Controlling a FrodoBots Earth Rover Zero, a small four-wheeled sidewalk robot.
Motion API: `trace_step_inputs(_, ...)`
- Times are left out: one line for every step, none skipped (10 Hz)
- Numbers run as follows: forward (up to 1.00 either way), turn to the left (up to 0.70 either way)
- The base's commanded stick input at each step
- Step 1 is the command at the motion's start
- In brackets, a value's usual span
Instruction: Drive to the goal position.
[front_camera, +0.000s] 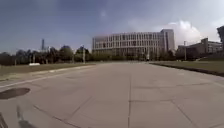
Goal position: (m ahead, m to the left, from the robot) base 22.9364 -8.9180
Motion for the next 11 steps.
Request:
trace_step_inputs(1.0, -0.36)
trace_step_inputs(1.0, -0.36)
trace_step_inputs(1.0, -0.36)
trace_step_inputs(1.0, -0.36)
trace_step_inputs(1.0, -0.36)
trace_step_inputs(1.0, -0.36)
trace_step_inputs(1.0, -0.36)
trace_step_inputs(1.0, -0.36)
trace_step_inputs(1.0, -0.36)
trace_step_inputs(1.0, -0.36)
trace_step_inputs(1.0, -0.36)
